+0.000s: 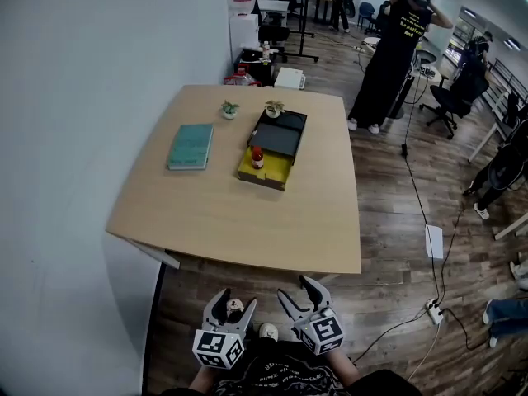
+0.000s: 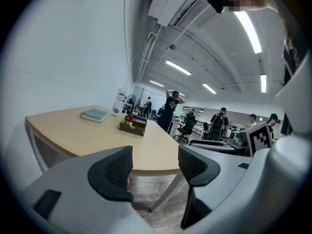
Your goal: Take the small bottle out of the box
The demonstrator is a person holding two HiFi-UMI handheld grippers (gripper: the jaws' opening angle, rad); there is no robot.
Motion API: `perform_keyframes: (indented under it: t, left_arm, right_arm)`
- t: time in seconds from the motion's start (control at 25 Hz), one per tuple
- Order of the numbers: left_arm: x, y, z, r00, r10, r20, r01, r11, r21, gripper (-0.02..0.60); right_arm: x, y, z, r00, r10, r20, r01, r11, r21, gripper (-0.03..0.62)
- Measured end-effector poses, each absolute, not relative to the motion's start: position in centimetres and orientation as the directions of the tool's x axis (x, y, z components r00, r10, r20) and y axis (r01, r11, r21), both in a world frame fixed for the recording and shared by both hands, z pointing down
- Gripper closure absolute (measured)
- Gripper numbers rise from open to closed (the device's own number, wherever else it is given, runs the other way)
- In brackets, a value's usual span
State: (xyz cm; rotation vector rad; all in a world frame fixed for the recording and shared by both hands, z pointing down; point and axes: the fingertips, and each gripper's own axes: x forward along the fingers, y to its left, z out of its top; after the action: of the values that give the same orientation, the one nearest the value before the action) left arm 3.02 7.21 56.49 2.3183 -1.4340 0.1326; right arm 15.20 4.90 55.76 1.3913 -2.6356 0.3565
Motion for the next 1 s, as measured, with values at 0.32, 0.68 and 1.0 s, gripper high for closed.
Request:
perform_keyframes:
  t: [0.32, 0.68, 1.0]
  left_arm:
    - [4.0, 2.1, 57.5, 0.541, -0.789, 0.292, -0.833, -0.455, 0.313, 0.281]
    - [2.4, -7.2, 57.5, 0.603, -0.74, 0.299, -0.793, -0.514, 0.328, 0.281]
    - [-0.7, -14.6, 57.4, 0.615, -0.733, 0.29, -0.785, -0.536, 0.31, 0.281]
  right_arm:
    - [15.6, 0.6, 56.3, -0.516, -0.821, 0.243, -0.856, 0.496, -0.142, 0.316]
    - [14.3, -7.7, 55.8, -0.45, -0.859, 0.243, -0.893, 0.429, -0.139, 0.316]
    - [12.0, -14.3, 56.1, -0.396, -0.884, 0.248, -0.918, 0.372, -0.138, 0.316]
